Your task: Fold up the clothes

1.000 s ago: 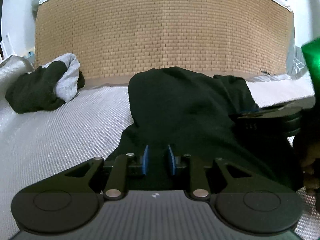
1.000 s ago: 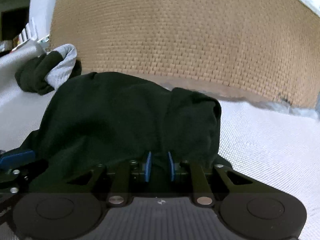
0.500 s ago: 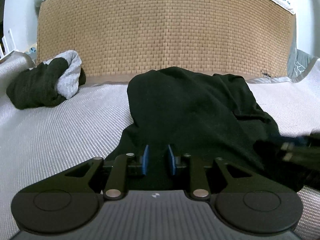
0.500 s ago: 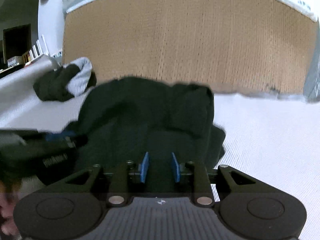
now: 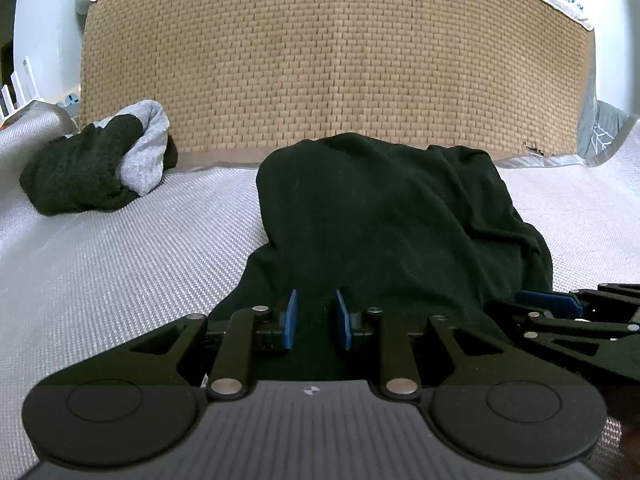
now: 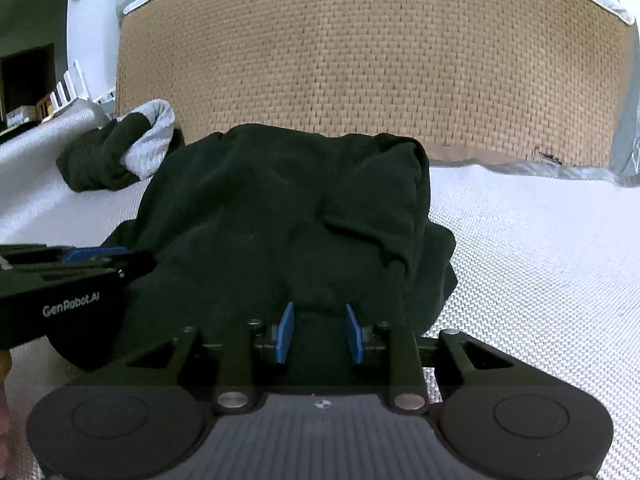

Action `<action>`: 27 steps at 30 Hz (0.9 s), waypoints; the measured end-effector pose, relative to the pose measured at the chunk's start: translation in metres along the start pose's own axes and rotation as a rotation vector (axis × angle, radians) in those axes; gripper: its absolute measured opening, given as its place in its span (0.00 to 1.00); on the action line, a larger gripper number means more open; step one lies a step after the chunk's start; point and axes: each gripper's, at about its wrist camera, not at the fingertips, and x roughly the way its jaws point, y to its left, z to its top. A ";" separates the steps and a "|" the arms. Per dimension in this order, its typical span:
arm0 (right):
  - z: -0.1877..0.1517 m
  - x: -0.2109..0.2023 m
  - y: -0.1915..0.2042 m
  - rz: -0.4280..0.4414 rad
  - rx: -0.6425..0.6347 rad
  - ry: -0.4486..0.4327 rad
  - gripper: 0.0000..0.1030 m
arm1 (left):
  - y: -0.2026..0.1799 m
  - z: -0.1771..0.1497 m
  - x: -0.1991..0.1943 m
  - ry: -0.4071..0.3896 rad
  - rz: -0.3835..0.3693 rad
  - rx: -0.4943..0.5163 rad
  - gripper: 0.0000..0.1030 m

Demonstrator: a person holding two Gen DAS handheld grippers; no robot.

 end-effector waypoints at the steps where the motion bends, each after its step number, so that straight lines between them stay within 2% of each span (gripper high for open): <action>1: 0.000 0.000 -0.001 0.003 0.004 0.000 0.31 | -0.001 0.000 -0.001 -0.001 0.003 0.001 0.23; 27: 0.000 0.000 0.001 -0.003 -0.014 -0.007 0.31 | 0.001 -0.007 -0.018 -0.003 0.001 0.003 0.24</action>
